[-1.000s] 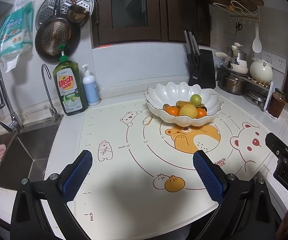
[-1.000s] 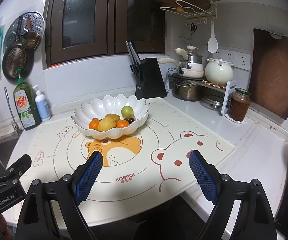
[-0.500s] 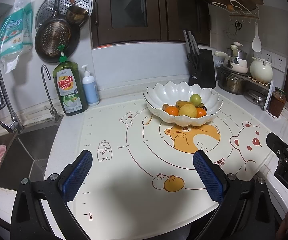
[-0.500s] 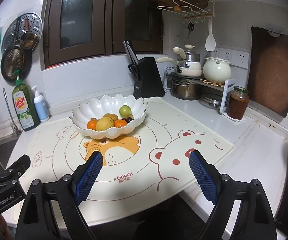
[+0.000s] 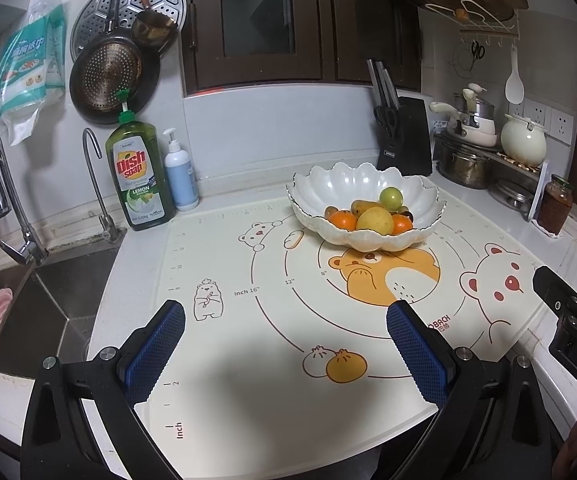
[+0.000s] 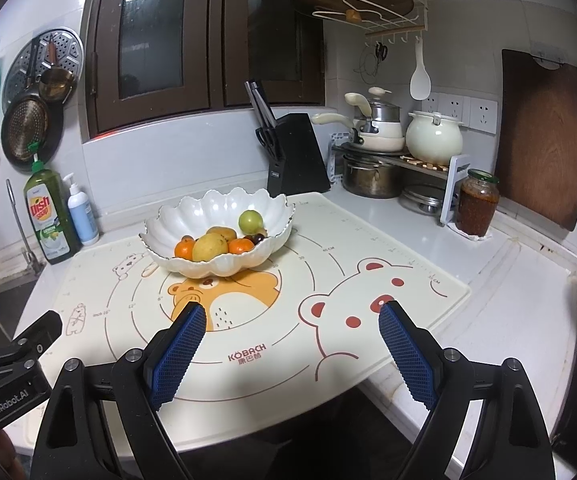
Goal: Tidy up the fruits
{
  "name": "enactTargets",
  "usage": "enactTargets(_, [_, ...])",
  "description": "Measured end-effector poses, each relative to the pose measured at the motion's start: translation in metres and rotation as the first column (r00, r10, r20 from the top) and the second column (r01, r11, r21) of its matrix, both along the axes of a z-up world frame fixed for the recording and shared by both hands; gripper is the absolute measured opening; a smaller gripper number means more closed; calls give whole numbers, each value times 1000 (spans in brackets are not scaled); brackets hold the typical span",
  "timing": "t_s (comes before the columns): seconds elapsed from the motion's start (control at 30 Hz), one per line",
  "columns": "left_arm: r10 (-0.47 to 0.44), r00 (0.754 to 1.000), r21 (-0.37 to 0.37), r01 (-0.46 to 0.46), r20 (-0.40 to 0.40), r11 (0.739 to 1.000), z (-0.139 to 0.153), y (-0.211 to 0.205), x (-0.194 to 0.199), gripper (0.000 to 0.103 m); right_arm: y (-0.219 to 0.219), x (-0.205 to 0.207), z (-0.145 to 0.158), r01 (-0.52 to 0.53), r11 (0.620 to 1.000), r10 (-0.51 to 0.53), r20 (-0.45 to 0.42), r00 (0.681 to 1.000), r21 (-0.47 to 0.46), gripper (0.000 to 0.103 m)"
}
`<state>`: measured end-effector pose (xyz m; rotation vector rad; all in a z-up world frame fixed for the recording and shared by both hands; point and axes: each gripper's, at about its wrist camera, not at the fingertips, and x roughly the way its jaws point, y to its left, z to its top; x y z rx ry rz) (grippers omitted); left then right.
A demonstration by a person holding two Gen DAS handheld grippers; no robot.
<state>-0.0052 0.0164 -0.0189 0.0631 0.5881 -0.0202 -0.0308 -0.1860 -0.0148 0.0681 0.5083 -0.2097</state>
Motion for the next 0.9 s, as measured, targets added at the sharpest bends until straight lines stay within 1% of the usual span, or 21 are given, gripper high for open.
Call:
enactTargets(0.37, [3, 1000, -6, -3, -16, 1000, -3, 0, 1, 103, 0, 0, -1, 1, 1000, -1, 0, 1000, 9, 89])
enactTargets(0.47, [-4, 1000, -20, 4, -28, 1000, -4, -1, 2, 103, 0, 0, -1, 4, 1000, -4, -2, 1000, 11, 89])
enactTargets(0.9, [-2, 1000, -8, 2, -21, 1000, -4, -4, 7, 103, 1, 4, -7, 12, 1000, -11, -16, 1000, 21, 89])
